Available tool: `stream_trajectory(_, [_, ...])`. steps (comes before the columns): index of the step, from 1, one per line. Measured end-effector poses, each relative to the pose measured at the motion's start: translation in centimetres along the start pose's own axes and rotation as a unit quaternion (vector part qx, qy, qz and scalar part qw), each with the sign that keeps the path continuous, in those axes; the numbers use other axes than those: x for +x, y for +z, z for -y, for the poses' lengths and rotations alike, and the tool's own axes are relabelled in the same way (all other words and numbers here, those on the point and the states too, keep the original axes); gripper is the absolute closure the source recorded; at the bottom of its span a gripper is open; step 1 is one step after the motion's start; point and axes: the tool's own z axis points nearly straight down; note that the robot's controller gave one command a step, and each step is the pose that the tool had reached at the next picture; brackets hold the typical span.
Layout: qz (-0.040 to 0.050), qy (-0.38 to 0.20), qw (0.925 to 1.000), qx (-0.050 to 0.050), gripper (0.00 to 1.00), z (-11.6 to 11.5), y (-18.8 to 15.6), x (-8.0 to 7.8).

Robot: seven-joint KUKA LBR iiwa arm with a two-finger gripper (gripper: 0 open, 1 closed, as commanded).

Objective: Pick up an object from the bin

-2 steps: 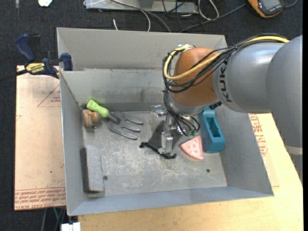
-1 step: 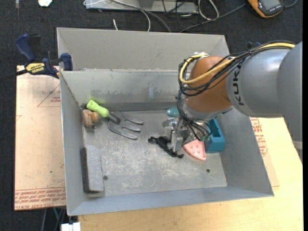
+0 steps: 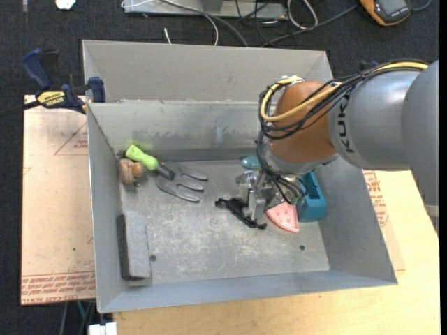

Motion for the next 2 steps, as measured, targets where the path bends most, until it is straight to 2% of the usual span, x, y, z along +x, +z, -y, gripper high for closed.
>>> stream_trajectory(1, [-0.0021, 0.020, 0.9998, -0.001, 1.00, 0.0, -5.5, -0.1])
stream_trajectory(2, [-0.0037, 0.003, 1.0000, -0.002, 1.00, -0.6, -12.2, 1.2])
